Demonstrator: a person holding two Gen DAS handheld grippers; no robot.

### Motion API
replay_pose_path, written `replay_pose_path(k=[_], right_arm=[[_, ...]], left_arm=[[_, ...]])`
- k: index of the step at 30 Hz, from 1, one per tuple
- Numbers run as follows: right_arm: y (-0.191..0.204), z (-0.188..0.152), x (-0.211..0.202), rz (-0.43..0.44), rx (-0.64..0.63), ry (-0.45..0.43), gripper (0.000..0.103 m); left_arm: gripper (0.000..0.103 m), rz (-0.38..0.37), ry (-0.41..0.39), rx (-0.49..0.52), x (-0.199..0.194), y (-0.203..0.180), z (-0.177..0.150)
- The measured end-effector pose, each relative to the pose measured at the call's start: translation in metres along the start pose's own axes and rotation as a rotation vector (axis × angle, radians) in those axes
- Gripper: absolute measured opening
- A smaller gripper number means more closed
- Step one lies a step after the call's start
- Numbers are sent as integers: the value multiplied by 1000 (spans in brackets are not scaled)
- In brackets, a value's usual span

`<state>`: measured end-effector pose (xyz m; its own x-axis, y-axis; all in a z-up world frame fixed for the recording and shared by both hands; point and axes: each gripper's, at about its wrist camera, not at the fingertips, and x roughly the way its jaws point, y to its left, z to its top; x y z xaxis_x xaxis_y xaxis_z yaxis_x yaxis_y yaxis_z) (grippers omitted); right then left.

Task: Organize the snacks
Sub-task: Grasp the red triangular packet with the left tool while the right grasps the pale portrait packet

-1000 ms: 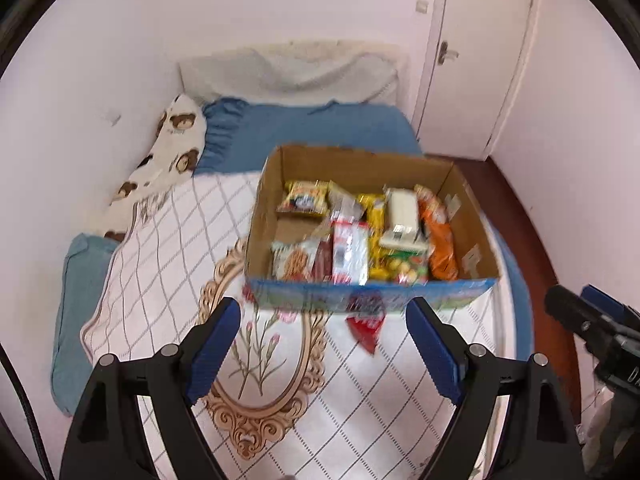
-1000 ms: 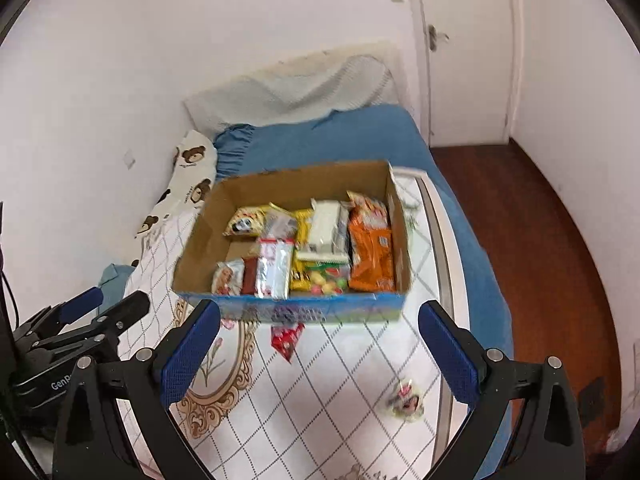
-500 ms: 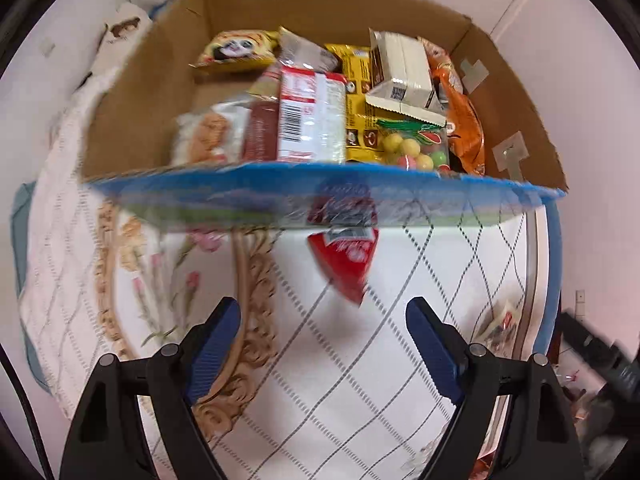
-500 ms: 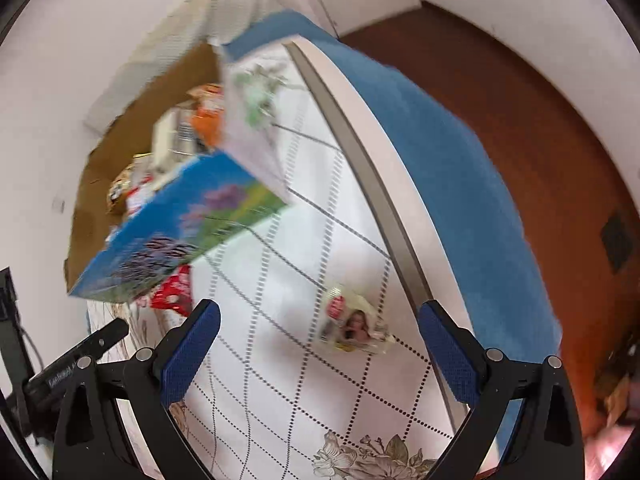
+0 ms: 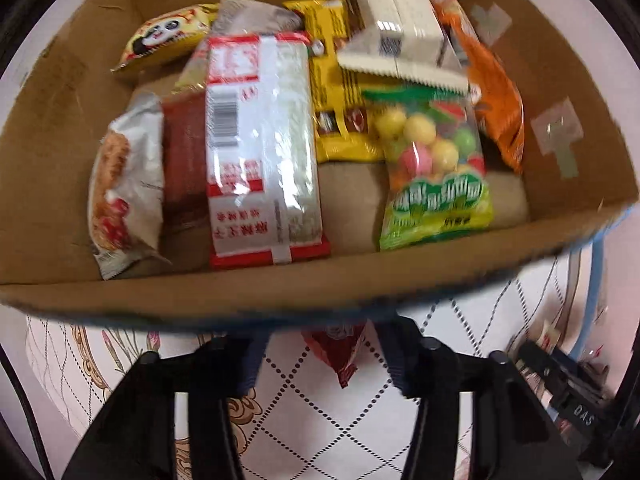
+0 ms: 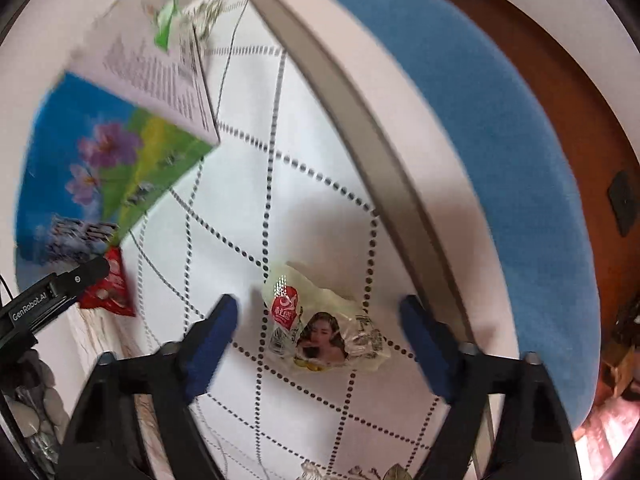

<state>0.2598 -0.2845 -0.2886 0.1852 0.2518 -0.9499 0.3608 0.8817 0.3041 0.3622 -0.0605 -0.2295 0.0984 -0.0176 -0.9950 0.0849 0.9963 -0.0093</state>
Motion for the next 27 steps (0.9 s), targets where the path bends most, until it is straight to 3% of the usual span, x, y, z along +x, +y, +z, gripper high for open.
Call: replay_pose_path(k=[2,4,9,16,19,27], right_arm=[[5,-2,2,-32,-34,-15,63],[9,-5,3,-53,-66,-23,59],[25,-18,4,-75,-158,-15,58],[60,-71,12,-80,-343,73,58],[68,-85,17,-82,-375,94,58],[83,-87,37,-101,-385,108,58]], left_arm=[[39,7,-4,7,2,-1,-6],[38,5,-11,5,1,0,-11],[38,-41,4,-37,-1,15,-57],[38,-140,120,-142,18,31,-150],[40,-185,145,-169,29,34,-162],[40,-216,169,-146,46,38,-168]])
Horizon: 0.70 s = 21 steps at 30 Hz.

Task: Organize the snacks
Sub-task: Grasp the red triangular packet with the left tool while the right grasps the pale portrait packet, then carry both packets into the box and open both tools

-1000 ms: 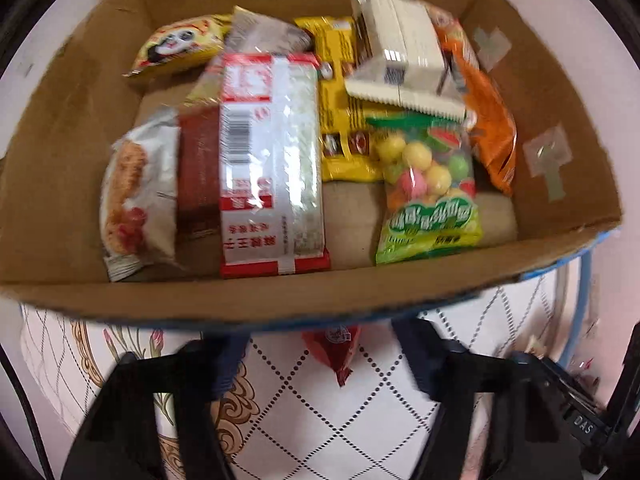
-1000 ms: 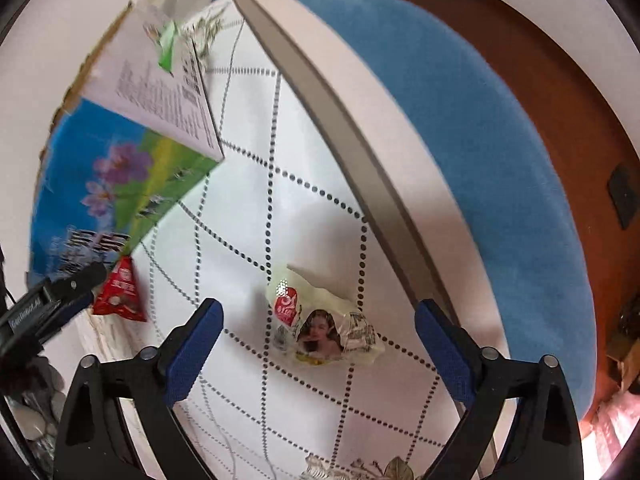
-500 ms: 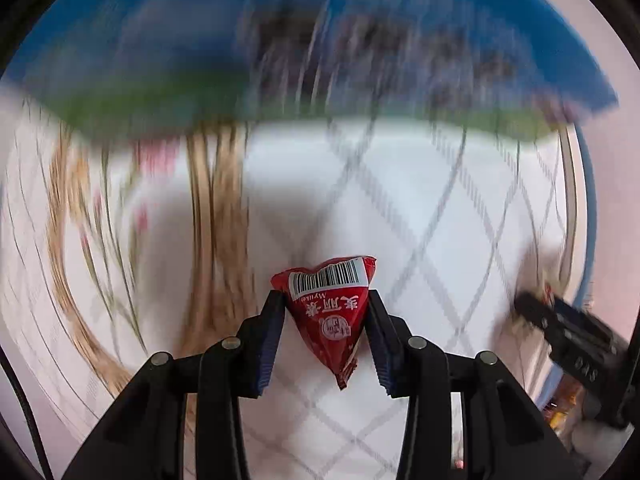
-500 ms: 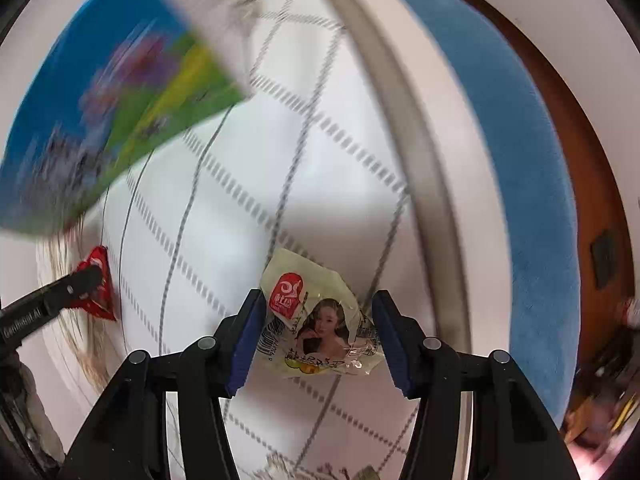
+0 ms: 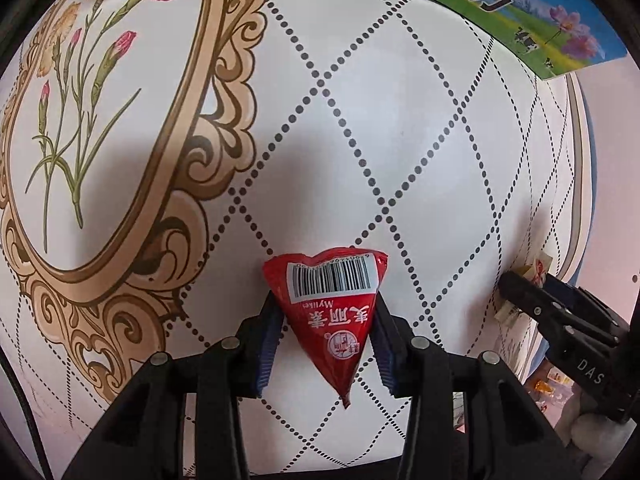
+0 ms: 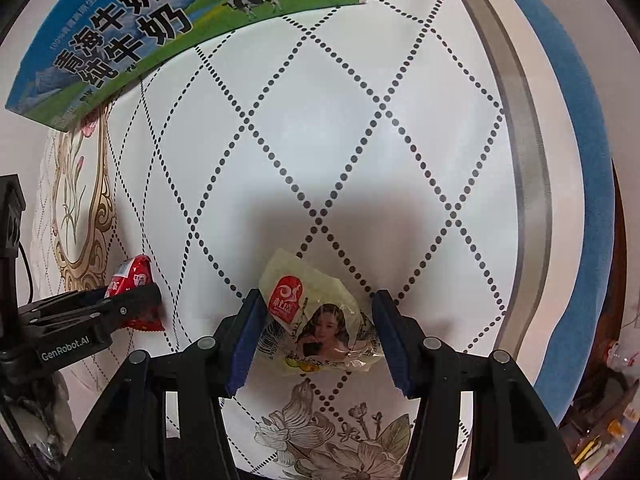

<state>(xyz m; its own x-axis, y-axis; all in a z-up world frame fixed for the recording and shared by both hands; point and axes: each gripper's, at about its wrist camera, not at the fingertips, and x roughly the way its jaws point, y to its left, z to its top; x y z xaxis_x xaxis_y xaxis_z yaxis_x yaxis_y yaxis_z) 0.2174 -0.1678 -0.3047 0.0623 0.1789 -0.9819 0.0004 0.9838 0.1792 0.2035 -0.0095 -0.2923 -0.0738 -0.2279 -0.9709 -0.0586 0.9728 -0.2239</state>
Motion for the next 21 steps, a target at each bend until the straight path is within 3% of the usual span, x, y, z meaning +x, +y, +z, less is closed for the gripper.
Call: replay_pose_path(k=[2,6,9,21], right_arm=[[-5,0,5,-1,0,3,58],[-13,6,14,-3,6,6,58],[-17,6,17,-5,9,10,59],[-22,-1,23,-7,3,6,58]], left_arm=[[40,1,-9,-3,1,4,0],[40,7,1,-5,11,6,41],[40,2,7,-10,16,8,50],[34,53,-58,-5,3,1,36]])
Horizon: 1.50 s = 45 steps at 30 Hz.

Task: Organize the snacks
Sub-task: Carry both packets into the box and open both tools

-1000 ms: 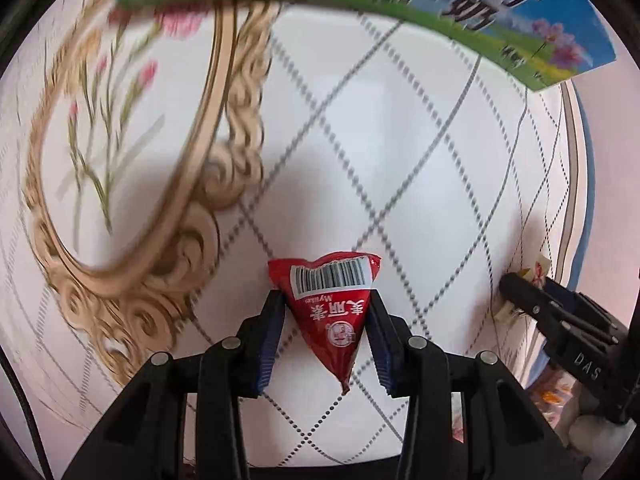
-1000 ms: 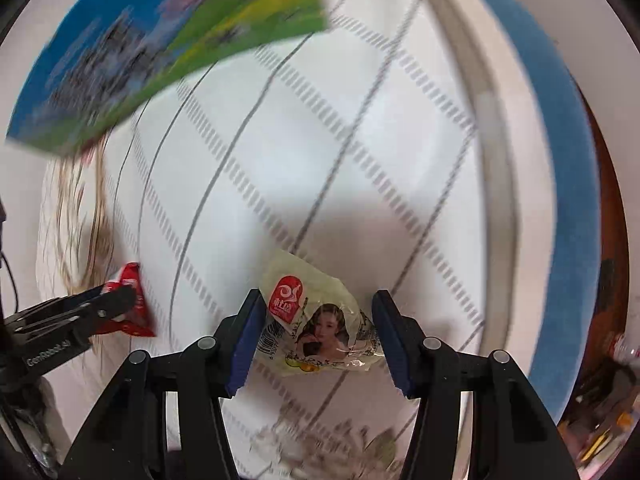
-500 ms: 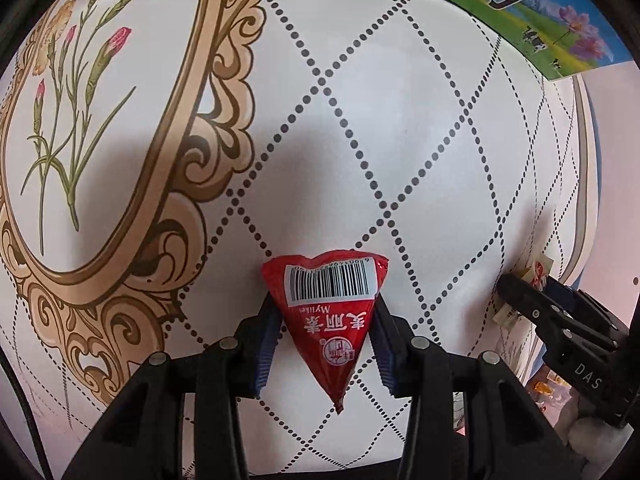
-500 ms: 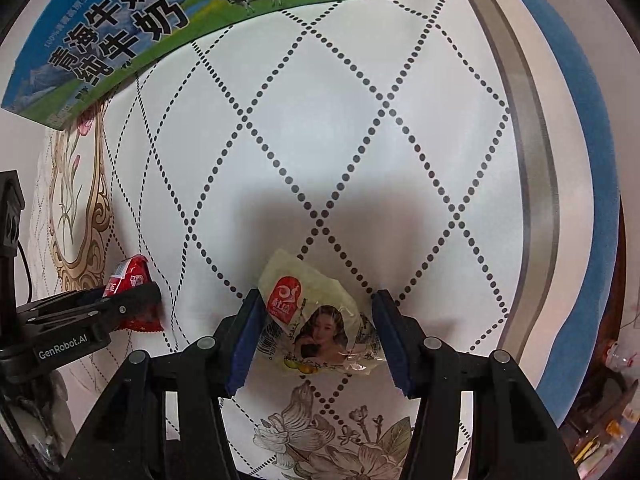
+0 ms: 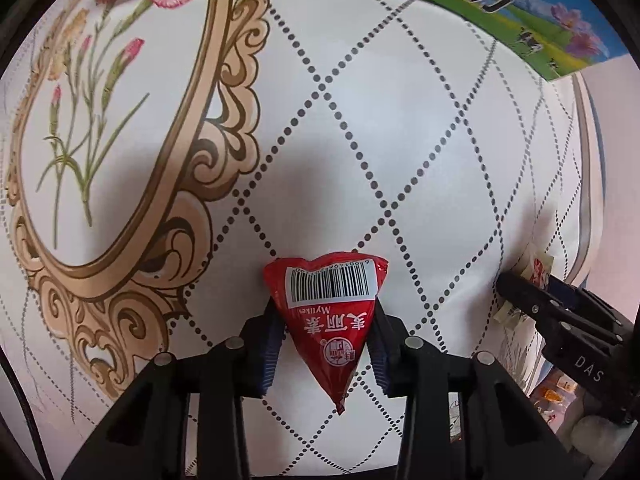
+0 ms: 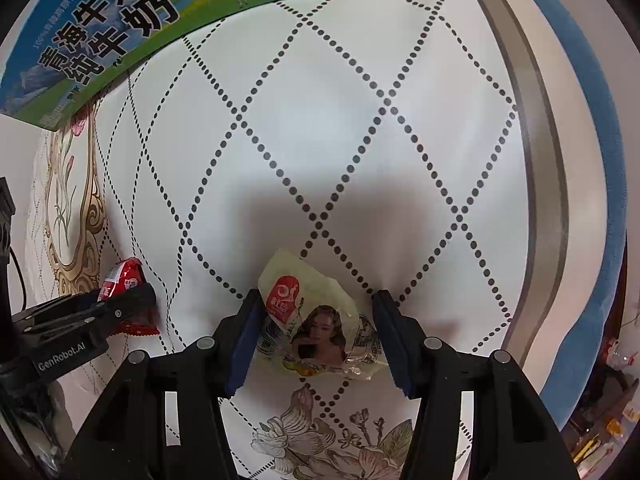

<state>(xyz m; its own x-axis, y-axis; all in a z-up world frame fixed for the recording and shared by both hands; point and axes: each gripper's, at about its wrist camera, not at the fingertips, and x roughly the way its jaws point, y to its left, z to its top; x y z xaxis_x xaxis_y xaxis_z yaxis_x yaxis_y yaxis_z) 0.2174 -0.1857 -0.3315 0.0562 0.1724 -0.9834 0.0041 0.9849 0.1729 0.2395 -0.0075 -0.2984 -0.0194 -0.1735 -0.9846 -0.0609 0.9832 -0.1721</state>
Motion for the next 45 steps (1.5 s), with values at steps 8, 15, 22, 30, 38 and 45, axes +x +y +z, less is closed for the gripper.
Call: replay_pose_path(k=[8,15,22,30,38,45], right_arm=[[11,-12,-26,32,-17,-49,57],[31,-7,-63,98,-64,-96,41],[30,13,-52,110,-72,-58,35],[2,6,-41,128,-7,-14,59],[-23,-19,-24,121,0,3,67],[-20,-16,-27,22,-62,-45,39]], left_arm=[[34,13,-77,36,-36,-10,-9],[34,-38,-159,56,-79,-23,-8],[34,-18,-175,74,-85,-26,8],[34,-34,-84,44,-50,-29,0],[34,-23,-48,51,-29,-40,-6],[34,-18,-53,73,-30,-42,-7]])
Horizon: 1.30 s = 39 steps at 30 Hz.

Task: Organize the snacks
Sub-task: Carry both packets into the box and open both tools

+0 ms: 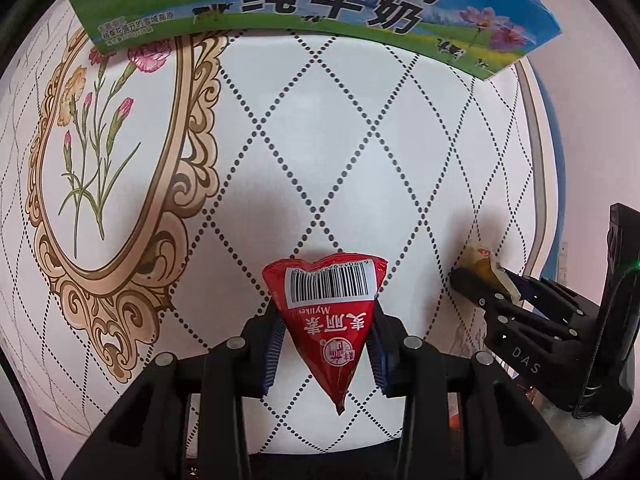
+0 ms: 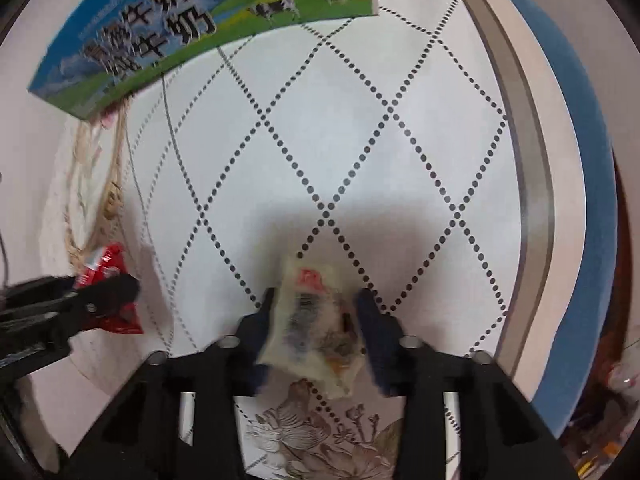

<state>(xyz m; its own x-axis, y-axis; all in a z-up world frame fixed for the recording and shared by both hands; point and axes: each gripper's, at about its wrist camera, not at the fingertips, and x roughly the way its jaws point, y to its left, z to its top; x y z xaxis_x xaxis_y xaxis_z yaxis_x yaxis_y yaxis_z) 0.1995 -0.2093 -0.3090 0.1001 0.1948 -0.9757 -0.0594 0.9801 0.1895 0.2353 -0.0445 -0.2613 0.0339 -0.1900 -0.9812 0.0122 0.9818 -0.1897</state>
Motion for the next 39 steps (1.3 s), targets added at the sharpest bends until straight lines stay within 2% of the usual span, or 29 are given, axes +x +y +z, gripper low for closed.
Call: replay_pose_path(k=[6,12,17,21,24,28,34,36,37,38,39], right_arm=[[-13,-5,-21,106,85,-24,38],[0,16,-77,212,71,-113,38],[33,67,-136,278,-7,-225,38],[64,126,-161,270,-67,-294,38],[87,181,-158,268,-89,-287,38],[121,243,-137,247,-99,-247,39],[134,302,-102,210,-100,-162,40],[133,318,-90,203,-82,-123,49],[132,322,-87,191,-77,-108,70],[131,327,-85,171,-73,-99,90],[128,328,-85,163,-74,-98,93]], left_arm=[[34,-24,-25,-13,-15,1,-2],[34,-81,-123,-12,-71,-5,19],[34,-86,-258,24,-144,-9,69],[34,24,-349,54,-187,3,124],[34,84,-334,47,-190,20,168],[35,123,-255,7,-171,47,223],[37,151,-153,-41,-140,72,268],[50,173,-109,-74,-131,78,273],[71,185,-105,-90,-129,82,277],[85,189,-108,-98,-128,84,279],[87,186,-114,-106,-129,87,280]])
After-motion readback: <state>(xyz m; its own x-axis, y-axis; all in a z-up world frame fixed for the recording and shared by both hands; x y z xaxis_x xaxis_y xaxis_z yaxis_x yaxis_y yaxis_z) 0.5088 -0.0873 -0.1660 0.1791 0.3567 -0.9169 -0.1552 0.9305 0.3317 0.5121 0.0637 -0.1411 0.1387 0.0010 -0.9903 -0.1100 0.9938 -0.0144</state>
